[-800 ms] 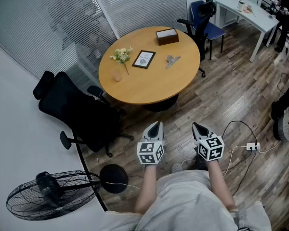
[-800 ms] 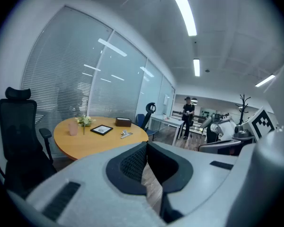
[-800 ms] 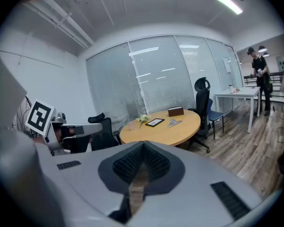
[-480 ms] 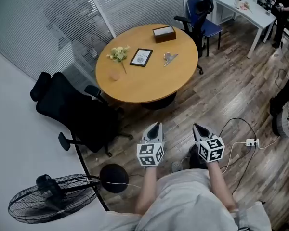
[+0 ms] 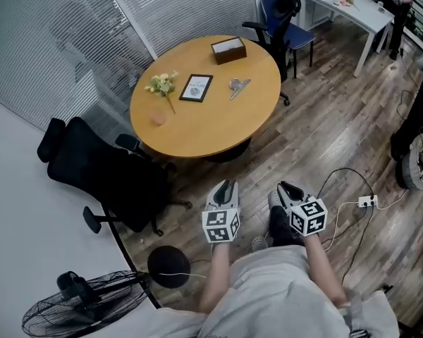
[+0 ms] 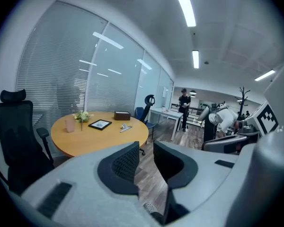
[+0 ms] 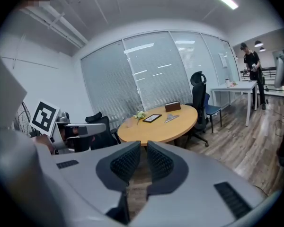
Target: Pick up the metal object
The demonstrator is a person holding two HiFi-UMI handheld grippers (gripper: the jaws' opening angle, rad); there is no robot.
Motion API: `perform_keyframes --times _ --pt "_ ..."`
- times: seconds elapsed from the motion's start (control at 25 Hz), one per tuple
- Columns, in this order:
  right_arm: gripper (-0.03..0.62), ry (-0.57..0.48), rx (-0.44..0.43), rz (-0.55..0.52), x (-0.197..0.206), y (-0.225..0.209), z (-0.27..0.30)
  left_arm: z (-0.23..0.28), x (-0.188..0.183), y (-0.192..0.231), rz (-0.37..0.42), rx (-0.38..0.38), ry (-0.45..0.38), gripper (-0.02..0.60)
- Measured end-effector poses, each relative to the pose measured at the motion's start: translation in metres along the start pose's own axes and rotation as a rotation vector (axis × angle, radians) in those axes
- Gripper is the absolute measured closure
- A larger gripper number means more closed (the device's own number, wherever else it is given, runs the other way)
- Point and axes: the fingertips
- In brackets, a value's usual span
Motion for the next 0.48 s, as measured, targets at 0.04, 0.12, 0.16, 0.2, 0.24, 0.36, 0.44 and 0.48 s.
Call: perform_keyframes --times 0.04,0.12,0.16,0.2,0.24,0.36,0.44,0.48 --pt "0.556 0.002 0.0 0.004 0.0 -0.003 0.002 0.005 -0.001 0.0 0.005 0.003 0.003 0.5" --pt "0.535 -0.002 0.0 0.017 -0.003 -0.01 0.005 0.013 -0.005 -0.001 0.013 0.012 0.001 0.489" --pt "0.524 -0.004 -0.001 0.021 -0.005 -0.013 0.008 0.018 -0.007 -0.001 0.014 0.016 -0.001 0.485" --pt "0.518 -0.004 -0.002 0.023 -0.007 -0.015 0.011 0.023 -0.01 0.001 0.014 0.019 -0.002 0.48" --pt "0.513 -0.005 -0.005 0.025 -0.011 -0.017 0.016 0.027 -0.014 0.003 0.014 0.02 -0.001 0.477" --pt "0.487 0.002 -0.013 0.035 -0.023 -0.023 0.031 0.042 -0.022 0.008 0.02 0.021 0.007 0.474" --pt "0.479 0.015 -0.017 0.038 -0.029 -0.029 0.042 0.052 -0.027 0.01 0.019 0.022 0.014 0.471" --pt "0.466 0.021 -0.022 0.038 -0.032 -0.031 0.048 0.057 -0.03 0.012 0.016 0.02 0.015 0.469"
Point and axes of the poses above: the fingertips, and each gripper's own axes: z forward along the fingers, y to its left, x out of its underside
